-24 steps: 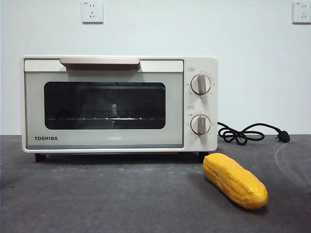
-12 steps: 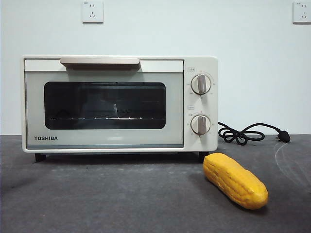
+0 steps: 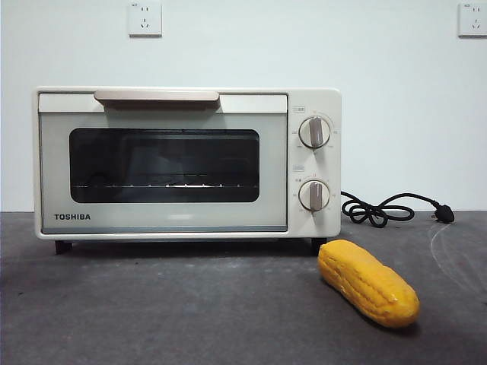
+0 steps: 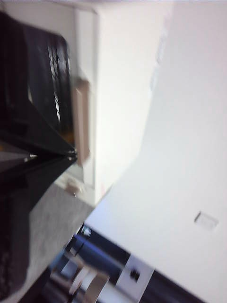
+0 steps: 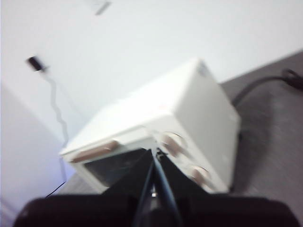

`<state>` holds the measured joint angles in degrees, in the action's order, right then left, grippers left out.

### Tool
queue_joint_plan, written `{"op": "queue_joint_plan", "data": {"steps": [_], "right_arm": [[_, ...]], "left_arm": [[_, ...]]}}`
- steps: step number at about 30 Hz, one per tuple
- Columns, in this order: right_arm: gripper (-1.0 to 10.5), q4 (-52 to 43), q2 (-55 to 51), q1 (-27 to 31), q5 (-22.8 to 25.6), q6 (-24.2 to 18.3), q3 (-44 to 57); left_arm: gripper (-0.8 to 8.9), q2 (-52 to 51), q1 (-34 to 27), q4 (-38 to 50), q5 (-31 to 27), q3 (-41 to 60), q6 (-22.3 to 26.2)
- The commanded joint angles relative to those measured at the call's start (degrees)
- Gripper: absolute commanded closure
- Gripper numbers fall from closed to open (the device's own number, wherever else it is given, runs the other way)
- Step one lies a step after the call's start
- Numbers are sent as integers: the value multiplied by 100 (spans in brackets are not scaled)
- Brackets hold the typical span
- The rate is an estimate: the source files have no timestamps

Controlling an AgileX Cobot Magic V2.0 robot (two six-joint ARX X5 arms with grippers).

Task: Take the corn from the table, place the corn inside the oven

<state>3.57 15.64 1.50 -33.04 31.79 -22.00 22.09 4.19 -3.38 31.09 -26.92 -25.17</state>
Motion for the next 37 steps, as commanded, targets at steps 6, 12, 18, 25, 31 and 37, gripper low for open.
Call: {"op": "queue_joint_plan", "data": {"steps": [6, 12, 18, 25, 31, 37], "right_arm": [[946, 490, 1316, -4, -1167, -439, -1526], [946, 2155, 2092, -293, -1296, -1569, -2435], [945, 3499, 2874, -1117, -509, -2387, -2876], [935, 3685, 3880, -2470, 975, -2452, -2896], [662, 3521, 4730, -3233, 2070, -2424, -2896], [462, 3362, 5512, -3458, 2479, -2284, -2896]], "left_arm": [[819, 1541, 155, -664, 1097, -1366, 348], [819, 2518, 507, -2465, 1062, -2489, 1434], [819, 3211, 929, -4033, 162, -3386, 2214], [819, 3604, 1497, -4916, -1403, -3934, 2424], [819, 3622, 1718, -4955, -1598, -3950, 2422], [819, 3622, 1753, -4981, -1596, -3950, 2420]]}}
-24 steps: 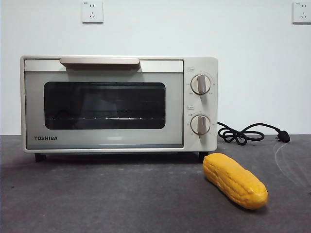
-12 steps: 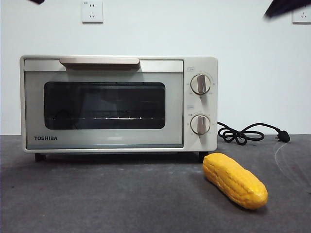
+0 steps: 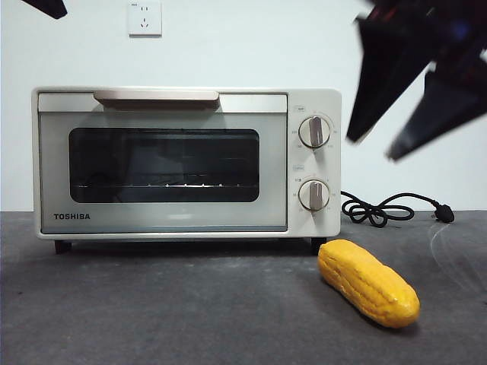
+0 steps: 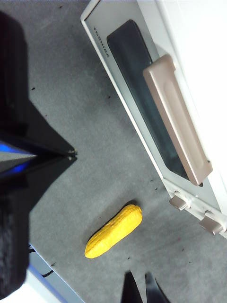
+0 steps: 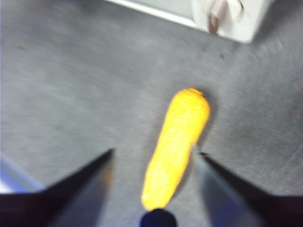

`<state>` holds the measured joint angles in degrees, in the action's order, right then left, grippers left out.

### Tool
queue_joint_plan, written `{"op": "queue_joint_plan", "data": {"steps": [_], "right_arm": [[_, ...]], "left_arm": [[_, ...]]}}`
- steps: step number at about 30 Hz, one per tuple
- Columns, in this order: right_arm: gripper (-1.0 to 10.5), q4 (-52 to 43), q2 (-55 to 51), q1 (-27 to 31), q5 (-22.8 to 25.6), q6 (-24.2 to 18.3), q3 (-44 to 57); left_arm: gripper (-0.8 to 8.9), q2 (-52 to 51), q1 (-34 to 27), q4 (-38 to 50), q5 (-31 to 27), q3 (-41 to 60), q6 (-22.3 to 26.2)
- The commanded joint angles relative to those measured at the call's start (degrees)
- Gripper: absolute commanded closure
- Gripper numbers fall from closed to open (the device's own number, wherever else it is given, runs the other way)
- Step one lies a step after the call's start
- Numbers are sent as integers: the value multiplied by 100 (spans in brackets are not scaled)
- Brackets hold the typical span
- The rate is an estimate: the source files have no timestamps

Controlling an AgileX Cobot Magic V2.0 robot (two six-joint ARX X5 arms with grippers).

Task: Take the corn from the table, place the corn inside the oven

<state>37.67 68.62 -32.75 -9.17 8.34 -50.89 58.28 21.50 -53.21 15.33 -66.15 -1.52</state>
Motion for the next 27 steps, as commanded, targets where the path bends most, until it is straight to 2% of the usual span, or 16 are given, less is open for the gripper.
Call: {"op": "queue_joint_plan", "data": {"steps": [1, 13, 19, 20, 23, 24, 27], "right_arm": [[462, -70, 321, -33, 109, 59, -7], [470, -354, 1554, -33, 212, 42, -7], [482, -380, 1945, -63, 55, 37, -7], [521, -385, 1952, -72, 35, 37, -7], [873, -330, 1952, -103, -221, -63, -7], [950, -317, 1952, -107, -289, -109, -7], [959, -289, 1930, -109, -304, -107, -7]], "left_arm": [[819, 2, 22, 2, -20, -26, 55], [819, 2, 22, 4, -22, -26, 55], [819, 2, 22, 2, -24, -26, 55], [819, 2, 22, 4, -24, -26, 55], [819, 2, 22, 4, -37, -26, 52], [819, 2, 22, 4, -37, -26, 50], [819, 28, 22, 11, -37, -26, 48]]}}
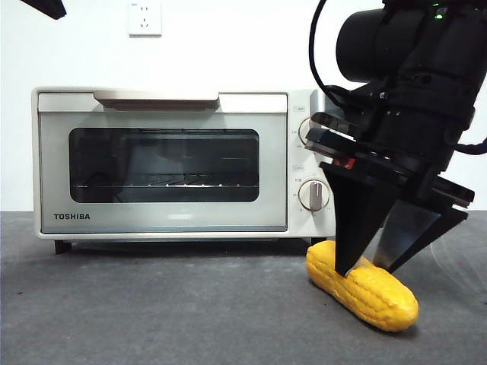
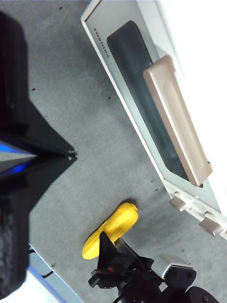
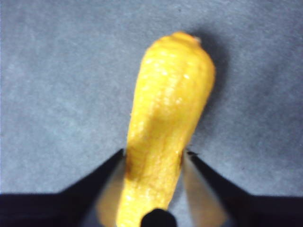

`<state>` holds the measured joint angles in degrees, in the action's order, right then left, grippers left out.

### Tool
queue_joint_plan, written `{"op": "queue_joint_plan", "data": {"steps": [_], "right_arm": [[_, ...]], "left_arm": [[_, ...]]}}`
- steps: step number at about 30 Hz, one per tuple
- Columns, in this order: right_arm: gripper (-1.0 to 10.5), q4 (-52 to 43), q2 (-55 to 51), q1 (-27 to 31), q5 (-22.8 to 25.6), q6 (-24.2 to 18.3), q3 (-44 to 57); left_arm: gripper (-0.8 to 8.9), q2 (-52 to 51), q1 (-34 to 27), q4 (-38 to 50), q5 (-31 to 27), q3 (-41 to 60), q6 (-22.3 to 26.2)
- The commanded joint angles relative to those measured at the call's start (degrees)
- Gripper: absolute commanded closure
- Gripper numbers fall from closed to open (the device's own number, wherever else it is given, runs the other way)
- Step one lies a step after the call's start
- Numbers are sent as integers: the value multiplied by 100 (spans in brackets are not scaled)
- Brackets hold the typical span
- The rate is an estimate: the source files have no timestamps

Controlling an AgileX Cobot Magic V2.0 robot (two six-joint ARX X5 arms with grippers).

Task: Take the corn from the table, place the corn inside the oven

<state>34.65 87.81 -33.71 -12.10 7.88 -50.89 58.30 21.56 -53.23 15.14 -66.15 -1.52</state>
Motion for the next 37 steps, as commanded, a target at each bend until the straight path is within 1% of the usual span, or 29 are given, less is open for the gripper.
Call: {"op": "queue_joint_plan", "data": {"steps": [1, 3, 7, 9, 12, 15, 17, 20, 28, 33, 37], "right_arm": [[959, 22, -7, -13, -11, -61, -9], [959, 74, -157, -57, -13, -61, -11], [959, 229, -839, -413, -173, 26, -50], [959, 302, -1307, -662, -275, 157, -79], [959, 343, -1974, -1040, -286, 409, -142], [959, 310, -2542, -1331, -275, 566, -256], [959, 302, -2804, -1445, -240, 564, -367], [959, 304, -3034, -1515, -219, 566, -549], [959, 356, -3379, -1515, -223, 562, -1152], [959, 717, -3405, -1515, -197, 463, -1666], [959, 824, -3405, -1515, -195, 385, -1926]], "left_arm": [[819, 55, 15, 26, -17, -26, 48], [819, 129, 15, 44, -17, -26, 24], [819, 361, 31, 380, -15, -26, -2], [819, 485, 74, 691, -15, -26, -101], [819, 688, 125, 1237, -17, -26, -107], [819, 944, 142, 1880, -46, -26, -103], [819, 1113, 142, 2190, -234, -26, -101], [819, 1316, 142, 2411, -592, -26, -94], [819, 1891, 140, 2592, -935, -26, 61], [819, 2170, 142, 2520, -918, -26, 70], [819, 2218, 142, 2323, -916, -26, 68]]}}
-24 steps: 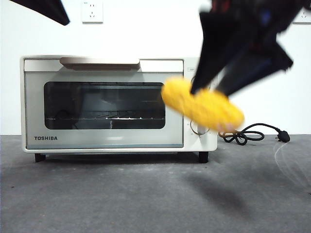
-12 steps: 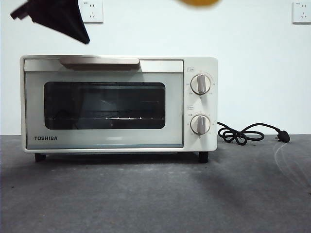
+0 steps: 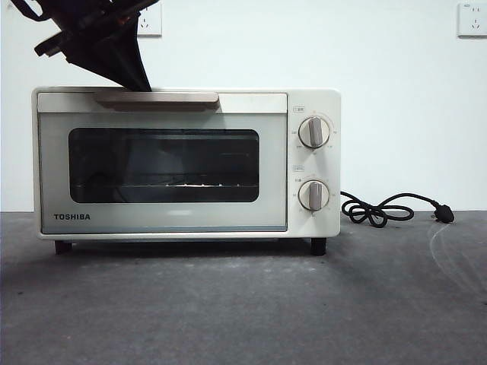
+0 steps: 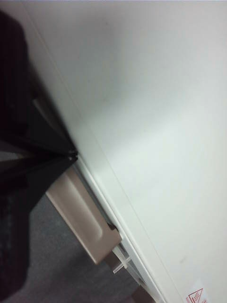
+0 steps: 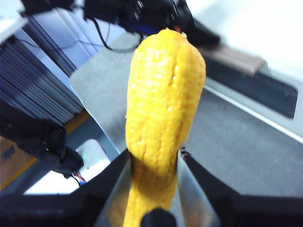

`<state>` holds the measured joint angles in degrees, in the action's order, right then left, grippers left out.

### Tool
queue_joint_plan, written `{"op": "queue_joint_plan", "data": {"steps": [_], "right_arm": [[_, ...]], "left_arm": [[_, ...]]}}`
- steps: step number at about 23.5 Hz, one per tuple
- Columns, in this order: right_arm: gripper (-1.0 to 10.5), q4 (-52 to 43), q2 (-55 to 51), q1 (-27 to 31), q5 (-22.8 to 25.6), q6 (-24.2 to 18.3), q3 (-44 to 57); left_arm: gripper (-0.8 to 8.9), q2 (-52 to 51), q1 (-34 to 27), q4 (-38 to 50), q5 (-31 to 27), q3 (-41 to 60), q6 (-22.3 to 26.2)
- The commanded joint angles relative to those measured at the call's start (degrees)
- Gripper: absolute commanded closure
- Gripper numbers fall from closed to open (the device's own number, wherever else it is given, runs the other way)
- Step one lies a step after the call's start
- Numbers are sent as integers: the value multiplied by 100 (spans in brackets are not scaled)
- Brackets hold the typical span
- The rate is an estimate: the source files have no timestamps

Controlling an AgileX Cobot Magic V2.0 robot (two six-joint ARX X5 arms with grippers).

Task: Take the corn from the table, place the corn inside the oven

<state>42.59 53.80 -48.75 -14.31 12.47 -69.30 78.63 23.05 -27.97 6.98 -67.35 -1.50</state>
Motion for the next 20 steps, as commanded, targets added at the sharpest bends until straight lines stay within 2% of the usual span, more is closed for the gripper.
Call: {"op": "queue_joint_plan", "data": {"steps": [1, 8, 20], "right_arm": [[959, 68, -4, -11, 26, -81, -129], [959, 249, -4, -11, 323, -212, -319], [959, 247, -2, -9, 343, -267, -319]], "left_arm": [[819, 186, -7, -260, -101, 94, 66], [819, 186, 15, -1023, -98, 94, 68], [818, 186, 107, -2452, -76, 94, 181]]}}
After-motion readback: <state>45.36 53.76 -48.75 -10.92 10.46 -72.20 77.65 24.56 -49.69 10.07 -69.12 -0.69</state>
